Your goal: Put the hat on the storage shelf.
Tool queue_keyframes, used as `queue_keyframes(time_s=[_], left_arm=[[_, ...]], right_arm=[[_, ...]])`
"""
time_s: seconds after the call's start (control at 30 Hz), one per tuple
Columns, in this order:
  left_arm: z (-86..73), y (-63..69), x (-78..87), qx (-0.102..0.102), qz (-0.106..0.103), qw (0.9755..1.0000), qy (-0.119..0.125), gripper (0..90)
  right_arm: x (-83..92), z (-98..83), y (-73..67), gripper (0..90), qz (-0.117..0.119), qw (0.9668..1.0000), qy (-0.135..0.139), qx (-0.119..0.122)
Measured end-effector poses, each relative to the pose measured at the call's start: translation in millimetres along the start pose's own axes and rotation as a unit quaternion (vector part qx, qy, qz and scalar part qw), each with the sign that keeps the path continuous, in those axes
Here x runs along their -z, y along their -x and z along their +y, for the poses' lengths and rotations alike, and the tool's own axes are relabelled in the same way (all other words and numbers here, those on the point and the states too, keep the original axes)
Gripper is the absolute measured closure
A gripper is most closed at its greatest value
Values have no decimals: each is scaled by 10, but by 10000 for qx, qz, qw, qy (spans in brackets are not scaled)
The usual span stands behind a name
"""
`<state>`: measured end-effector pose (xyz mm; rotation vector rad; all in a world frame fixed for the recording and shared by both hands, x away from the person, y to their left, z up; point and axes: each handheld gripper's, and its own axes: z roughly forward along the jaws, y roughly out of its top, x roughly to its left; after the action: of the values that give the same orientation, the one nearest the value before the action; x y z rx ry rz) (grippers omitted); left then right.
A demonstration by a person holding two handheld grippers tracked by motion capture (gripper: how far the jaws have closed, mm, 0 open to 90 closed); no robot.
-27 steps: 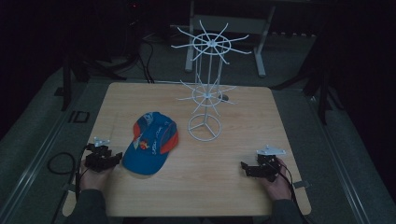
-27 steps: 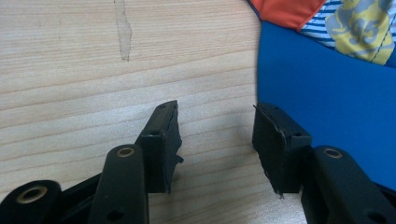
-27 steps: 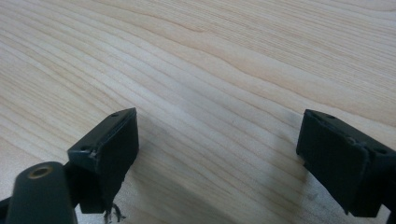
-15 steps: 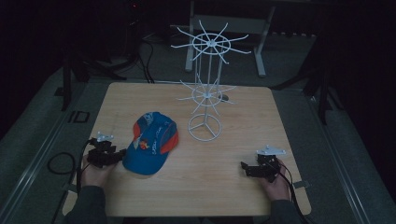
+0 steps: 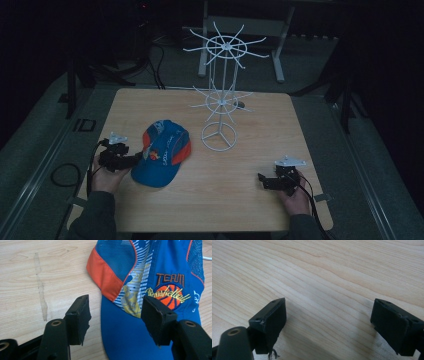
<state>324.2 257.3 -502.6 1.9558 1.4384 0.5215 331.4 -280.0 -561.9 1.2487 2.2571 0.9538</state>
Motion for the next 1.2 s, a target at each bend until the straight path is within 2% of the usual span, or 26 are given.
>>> queue_keyframes(time_s=[0.1,0.23,0.73,0.9,1.2], left_arm=[[23,17,-3,52,-158,9999,19,395],[69,63,10,-4,-260,9996,95,357],[261,201,-33,-116,-468,9985,247,244],[306,263,-90,-202,-482,9984,202,206],[342,316,-206,-189,-529,9984,78,172]], right_arm=[[0,0,0,131,-1,10000,2,-3],[0,0,0,131,-1,10000,2,-2],[0,0,-1,131,-2,10000,0,-3],[0,0,0,131,0,10000,0,-2],[0,0,-1,131,-1,10000,0,-6]])
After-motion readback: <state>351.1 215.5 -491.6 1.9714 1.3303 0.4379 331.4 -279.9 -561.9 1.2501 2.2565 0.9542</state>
